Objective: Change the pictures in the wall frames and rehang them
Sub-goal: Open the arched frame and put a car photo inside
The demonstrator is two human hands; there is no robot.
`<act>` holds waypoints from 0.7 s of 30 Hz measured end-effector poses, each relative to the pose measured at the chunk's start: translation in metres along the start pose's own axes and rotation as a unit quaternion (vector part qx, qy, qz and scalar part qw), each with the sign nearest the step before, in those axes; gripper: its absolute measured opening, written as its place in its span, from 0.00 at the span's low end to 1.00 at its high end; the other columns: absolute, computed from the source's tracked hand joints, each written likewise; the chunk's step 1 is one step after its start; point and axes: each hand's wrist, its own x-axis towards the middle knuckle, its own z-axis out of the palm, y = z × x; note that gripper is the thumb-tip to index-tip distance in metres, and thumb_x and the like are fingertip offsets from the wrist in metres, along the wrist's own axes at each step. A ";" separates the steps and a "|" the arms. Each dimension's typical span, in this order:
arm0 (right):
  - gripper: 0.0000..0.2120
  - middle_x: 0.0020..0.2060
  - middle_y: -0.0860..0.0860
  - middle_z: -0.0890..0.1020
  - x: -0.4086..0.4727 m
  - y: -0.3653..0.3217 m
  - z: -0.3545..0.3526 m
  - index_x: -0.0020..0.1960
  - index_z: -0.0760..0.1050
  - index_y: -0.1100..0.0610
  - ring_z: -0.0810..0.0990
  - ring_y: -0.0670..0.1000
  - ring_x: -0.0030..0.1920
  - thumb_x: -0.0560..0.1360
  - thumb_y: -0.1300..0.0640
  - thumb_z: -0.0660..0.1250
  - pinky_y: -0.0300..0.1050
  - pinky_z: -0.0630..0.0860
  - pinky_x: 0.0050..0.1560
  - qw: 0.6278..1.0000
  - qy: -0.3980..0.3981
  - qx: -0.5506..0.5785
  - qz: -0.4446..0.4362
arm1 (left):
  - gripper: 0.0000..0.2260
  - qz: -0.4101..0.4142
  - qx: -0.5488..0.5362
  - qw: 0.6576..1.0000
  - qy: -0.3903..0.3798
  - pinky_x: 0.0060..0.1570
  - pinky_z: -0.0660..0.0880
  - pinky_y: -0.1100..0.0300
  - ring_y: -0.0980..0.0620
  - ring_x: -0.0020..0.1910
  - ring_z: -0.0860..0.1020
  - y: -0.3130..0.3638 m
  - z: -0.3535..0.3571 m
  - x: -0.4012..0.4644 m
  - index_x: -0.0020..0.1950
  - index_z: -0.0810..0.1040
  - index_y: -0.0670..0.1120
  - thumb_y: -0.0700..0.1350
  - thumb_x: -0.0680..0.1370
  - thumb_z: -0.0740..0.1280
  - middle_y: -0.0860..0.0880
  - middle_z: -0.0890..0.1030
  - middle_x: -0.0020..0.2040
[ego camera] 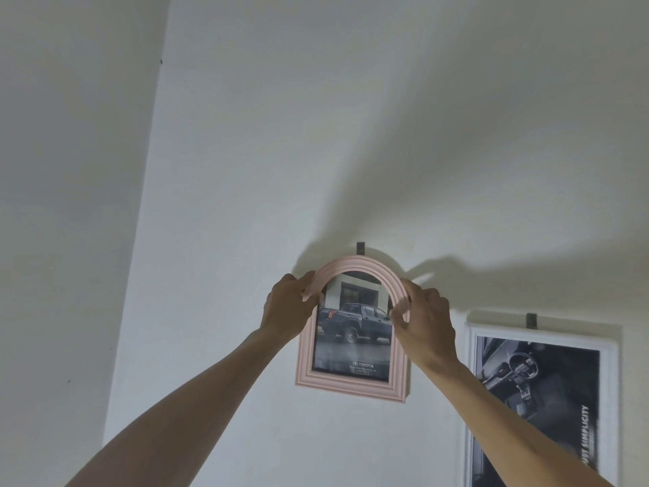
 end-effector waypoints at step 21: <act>0.23 0.51 0.50 0.78 0.007 0.014 0.006 0.66 0.69 0.54 0.71 0.54 0.55 0.74 0.51 0.70 0.42 0.66 0.48 1.000 -0.012 0.011 -0.006 | 0.23 -0.013 -0.026 0.999 0.013 0.49 0.69 0.61 0.51 0.45 0.74 -0.004 0.008 0.001 0.72 0.71 0.54 0.53 0.77 0.68 0.51 0.74 0.47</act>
